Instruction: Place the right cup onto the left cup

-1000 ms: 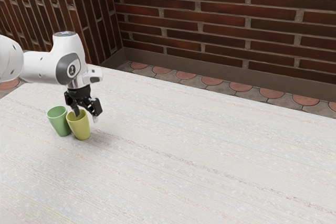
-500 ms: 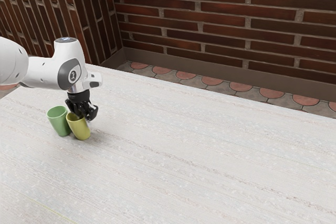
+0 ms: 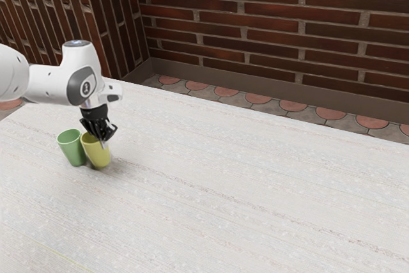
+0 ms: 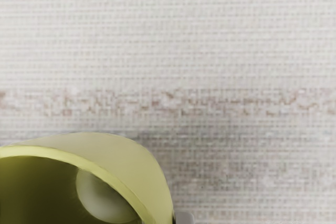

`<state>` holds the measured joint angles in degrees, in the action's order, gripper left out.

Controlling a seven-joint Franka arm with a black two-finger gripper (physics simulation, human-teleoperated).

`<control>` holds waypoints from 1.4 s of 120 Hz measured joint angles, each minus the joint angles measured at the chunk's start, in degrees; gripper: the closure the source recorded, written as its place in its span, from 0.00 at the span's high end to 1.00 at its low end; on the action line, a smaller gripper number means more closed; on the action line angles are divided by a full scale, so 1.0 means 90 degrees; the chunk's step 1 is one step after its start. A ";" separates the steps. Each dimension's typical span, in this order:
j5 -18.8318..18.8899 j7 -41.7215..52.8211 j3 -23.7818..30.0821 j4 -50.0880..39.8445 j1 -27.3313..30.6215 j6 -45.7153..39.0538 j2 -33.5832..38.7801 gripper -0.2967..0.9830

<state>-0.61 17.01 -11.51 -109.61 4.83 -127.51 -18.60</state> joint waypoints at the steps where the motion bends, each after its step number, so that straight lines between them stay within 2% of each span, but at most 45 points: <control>1: 0.0001 0.0001 0.0000 -0.0003 0.0000 0.0004 0.0022 0.16; 59: 0.0026 0.0059 -0.0002 -0.0106 0.0003 0.0865 0.1612 0.16; 70: 0.0030 0.0089 -0.0181 -0.0046 -0.0085 0.1078 0.1736 0.16; 98: 0.0046 0.0191 -0.0502 0.0120 0.0115 0.1363 0.1705 0.16; 135: 0.0082 0.0289 -0.0530 0.0410 0.0003 0.1374 0.1409 0.16; 168: 0.0109 0.0343 -0.0536 0.0610 0.0157 0.1345 0.1132 0.16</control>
<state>0.37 20.09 -16.33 -104.12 6.24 -115.41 -8.42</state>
